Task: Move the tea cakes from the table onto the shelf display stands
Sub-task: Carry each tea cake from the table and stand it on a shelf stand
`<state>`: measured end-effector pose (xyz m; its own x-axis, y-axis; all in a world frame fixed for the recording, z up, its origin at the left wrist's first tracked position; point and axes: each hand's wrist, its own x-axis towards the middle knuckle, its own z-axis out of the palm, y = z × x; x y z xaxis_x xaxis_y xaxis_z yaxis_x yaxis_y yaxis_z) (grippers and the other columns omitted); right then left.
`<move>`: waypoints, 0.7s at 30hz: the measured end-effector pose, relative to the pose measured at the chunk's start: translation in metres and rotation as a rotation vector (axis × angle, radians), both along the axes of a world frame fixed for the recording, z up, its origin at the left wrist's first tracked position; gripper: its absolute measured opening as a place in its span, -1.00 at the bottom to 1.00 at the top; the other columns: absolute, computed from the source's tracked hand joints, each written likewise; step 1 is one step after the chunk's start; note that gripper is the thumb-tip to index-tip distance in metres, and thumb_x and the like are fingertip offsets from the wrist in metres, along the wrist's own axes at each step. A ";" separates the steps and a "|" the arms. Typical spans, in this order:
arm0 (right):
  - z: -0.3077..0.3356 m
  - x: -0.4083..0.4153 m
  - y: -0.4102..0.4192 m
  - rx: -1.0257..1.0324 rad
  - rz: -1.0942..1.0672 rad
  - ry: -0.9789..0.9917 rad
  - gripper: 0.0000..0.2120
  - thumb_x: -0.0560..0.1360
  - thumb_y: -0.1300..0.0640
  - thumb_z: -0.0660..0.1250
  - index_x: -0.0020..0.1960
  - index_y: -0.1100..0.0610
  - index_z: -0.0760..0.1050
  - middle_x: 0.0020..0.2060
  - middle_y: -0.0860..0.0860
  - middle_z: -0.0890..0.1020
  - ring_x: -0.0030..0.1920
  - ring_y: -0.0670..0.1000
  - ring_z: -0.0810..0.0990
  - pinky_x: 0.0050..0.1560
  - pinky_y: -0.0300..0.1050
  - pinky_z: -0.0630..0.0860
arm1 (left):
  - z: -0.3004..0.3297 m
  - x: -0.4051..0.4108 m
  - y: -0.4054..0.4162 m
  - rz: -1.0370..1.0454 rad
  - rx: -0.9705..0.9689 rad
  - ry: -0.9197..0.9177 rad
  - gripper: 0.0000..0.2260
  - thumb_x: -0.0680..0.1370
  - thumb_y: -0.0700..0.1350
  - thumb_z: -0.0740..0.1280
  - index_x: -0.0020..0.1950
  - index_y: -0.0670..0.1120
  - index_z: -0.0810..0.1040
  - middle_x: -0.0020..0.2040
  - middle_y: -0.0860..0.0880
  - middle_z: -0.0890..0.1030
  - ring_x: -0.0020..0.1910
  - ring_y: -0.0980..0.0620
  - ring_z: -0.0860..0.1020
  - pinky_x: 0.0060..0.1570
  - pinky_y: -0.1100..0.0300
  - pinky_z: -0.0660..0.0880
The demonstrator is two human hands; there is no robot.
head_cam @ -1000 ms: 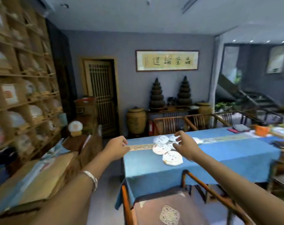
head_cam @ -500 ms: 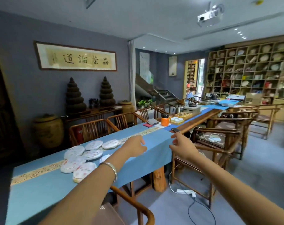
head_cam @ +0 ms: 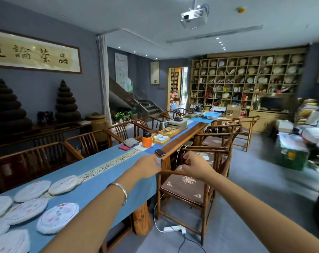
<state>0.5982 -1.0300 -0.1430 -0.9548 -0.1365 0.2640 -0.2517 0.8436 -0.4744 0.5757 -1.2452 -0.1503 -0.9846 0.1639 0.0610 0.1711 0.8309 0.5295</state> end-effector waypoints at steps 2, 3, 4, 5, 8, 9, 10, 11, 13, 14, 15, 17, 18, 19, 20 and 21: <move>0.001 -0.036 -0.002 0.012 0.011 0.016 -0.69 0.49 0.11 0.34 0.21 0.13 0.42 0.01 0.02 0.54 -0.08 -0.01 0.47 -0.12 -0.17 0.40 | 0.000 -0.034 -0.006 0.008 -0.008 0.002 -0.80 0.54 -0.03 0.34 0.15 0.03 0.49 0.17 -0.06 0.60 0.09 -0.04 0.55 0.02 0.11 0.51; 0.000 -0.053 -0.006 0.016 0.022 0.023 -0.72 0.49 0.11 0.34 0.18 0.11 0.42 0.02 0.03 0.56 -0.09 -0.02 0.47 -0.13 -0.17 0.40 | -0.002 -0.049 -0.010 0.014 -0.019 0.003 -0.77 0.54 -0.03 0.34 0.19 0.01 0.50 0.18 -0.05 0.59 0.12 -0.04 0.54 0.04 0.12 0.49; -0.002 -0.069 -0.010 0.019 0.034 0.024 -0.74 0.50 0.10 0.34 0.15 0.08 0.41 0.01 0.02 0.56 -0.09 -0.03 0.47 -0.14 -0.17 0.40 | -0.006 -0.062 -0.014 0.018 -0.028 0.002 -0.75 0.55 -0.03 0.33 0.21 -0.01 0.50 0.19 -0.05 0.59 0.14 -0.04 0.53 0.05 0.13 0.48; -0.005 -0.083 -0.015 0.023 0.045 0.016 -0.75 0.50 0.10 0.34 0.15 0.08 0.40 0.00 0.01 0.56 -0.09 -0.03 0.49 -0.14 -0.17 0.42 | -0.011 -0.073 -0.018 0.019 -0.031 -0.008 -0.75 0.56 -0.03 0.33 0.22 -0.02 0.51 0.20 -0.05 0.58 0.15 -0.04 0.53 0.07 0.13 0.48; -0.019 -0.128 -0.036 0.041 0.085 -0.033 -0.68 0.50 0.08 0.34 0.21 0.13 0.42 0.04 0.04 0.58 0.00 0.03 0.57 -0.05 -0.09 0.54 | -0.032 -0.102 -0.033 0.035 -0.043 -0.066 -0.75 0.56 -0.03 0.32 0.23 -0.03 0.50 0.21 -0.06 0.57 0.18 -0.05 0.52 0.10 0.12 0.47; -0.025 -0.144 -0.045 0.046 0.105 -0.052 -0.67 0.50 0.08 0.34 0.23 0.14 0.43 0.08 0.06 0.59 0.03 0.05 0.58 -0.01 -0.05 0.55 | -0.038 -0.111 -0.040 0.050 -0.046 -0.075 -0.74 0.56 -0.04 0.32 0.23 -0.04 0.49 0.22 -0.06 0.56 0.18 -0.05 0.51 0.10 0.13 0.45; -0.030 -0.161 -0.055 0.051 0.131 -0.068 -0.66 0.50 0.08 0.33 0.24 0.15 0.43 0.11 0.08 0.59 0.05 0.05 0.58 0.01 -0.05 0.54 | -0.044 -0.121 -0.049 0.073 -0.047 -0.082 -0.73 0.55 -0.04 0.33 0.24 -0.04 0.49 0.22 -0.07 0.56 0.18 -0.05 0.51 0.09 0.13 0.45; -0.034 -0.175 -0.064 0.052 0.156 -0.080 -0.64 0.51 0.08 0.32 0.26 0.15 0.43 0.13 0.09 0.59 0.04 0.04 0.57 0.00 -0.07 0.52 | -0.049 -0.130 -0.057 0.096 -0.043 -0.094 -0.72 0.55 -0.04 0.34 0.24 -0.05 0.49 0.22 -0.07 0.56 0.18 -0.06 0.51 0.07 0.14 0.45; -0.043 -0.210 -0.086 0.050 0.214 -0.090 -0.62 0.52 0.06 0.32 0.30 0.14 0.41 0.16 0.09 0.58 0.04 0.01 0.54 0.00 -0.12 0.49 | -0.059 -0.150 -0.078 0.157 -0.020 -0.125 -0.71 0.55 -0.05 0.33 0.25 -0.05 0.48 0.21 -0.08 0.55 0.17 -0.07 0.52 0.04 0.14 0.45; -0.047 -0.228 -0.098 0.051 0.248 -0.091 -0.62 0.52 0.05 0.32 0.30 0.13 0.41 0.16 0.08 0.58 0.06 0.01 0.54 0.03 -0.12 0.49 | -0.063 -0.160 -0.090 0.194 -0.013 -0.135 -0.71 0.55 -0.05 0.33 0.26 -0.05 0.48 0.21 -0.08 0.56 0.16 -0.08 0.53 0.03 0.14 0.45; -0.051 -0.246 -0.112 0.053 0.282 -0.095 -0.62 0.53 0.05 0.32 0.31 0.12 0.40 0.17 0.08 0.58 0.08 0.02 0.55 0.06 -0.10 0.50 | -0.067 -0.170 -0.103 0.238 -0.009 -0.139 -0.70 0.54 -0.05 0.33 0.26 -0.06 0.48 0.21 -0.08 0.56 0.16 -0.08 0.54 0.03 0.14 0.45; -0.059 -0.281 -0.139 0.067 0.351 -0.114 -0.62 0.53 0.05 0.32 0.31 0.12 0.40 0.17 0.08 0.58 0.12 0.06 0.56 0.10 -0.05 0.51 | -0.074 -0.188 -0.129 0.331 0.004 -0.144 -0.69 0.53 -0.06 0.34 0.26 -0.07 0.49 0.20 -0.09 0.58 0.15 -0.08 0.55 0.05 0.14 0.46; -0.062 -0.298 -0.153 0.077 0.386 -0.120 -0.63 0.53 0.06 0.32 0.31 0.13 0.40 0.18 0.09 0.58 0.13 0.07 0.56 0.11 -0.05 0.51 | -0.077 -0.196 -0.142 0.380 0.020 -0.147 -0.69 0.53 -0.06 0.35 0.26 -0.08 0.50 0.20 -0.09 0.59 0.14 -0.08 0.55 0.06 0.14 0.46; -0.064 -0.314 -0.168 0.083 0.420 -0.120 -0.63 0.53 0.07 0.32 0.30 0.13 0.40 0.18 0.09 0.57 0.14 0.08 0.56 0.12 -0.05 0.50 | -0.080 -0.203 -0.156 0.431 0.039 -0.150 -0.69 0.52 -0.07 0.35 0.25 -0.09 0.51 0.19 -0.09 0.60 0.13 -0.08 0.55 0.05 0.14 0.47; -0.065 -0.330 -0.183 0.086 0.453 -0.120 -0.63 0.53 0.09 0.32 0.30 0.14 0.40 0.18 0.10 0.57 0.14 0.09 0.56 0.13 -0.04 0.50 | -0.083 -0.209 -0.170 0.485 0.054 -0.155 -0.69 0.52 -0.07 0.35 0.24 -0.09 0.51 0.17 -0.09 0.60 0.12 -0.08 0.56 0.03 0.15 0.46; -0.065 -0.344 -0.198 0.090 0.491 -0.119 -0.63 0.53 0.10 0.33 0.30 0.15 0.41 0.18 0.12 0.58 0.15 0.09 0.55 0.15 -0.04 0.49 | -0.085 -0.213 -0.184 0.536 0.065 -0.161 -0.70 0.51 -0.08 0.35 0.23 -0.08 0.52 0.16 -0.09 0.62 0.10 -0.08 0.57 -0.02 0.17 0.45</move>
<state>0.2542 -1.2276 -0.2084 -0.7952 -0.5935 0.1242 -0.5773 0.6784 -0.4544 0.3624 -1.4287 -0.2355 -0.9266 -0.3613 -0.1040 -0.3537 0.7440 0.5669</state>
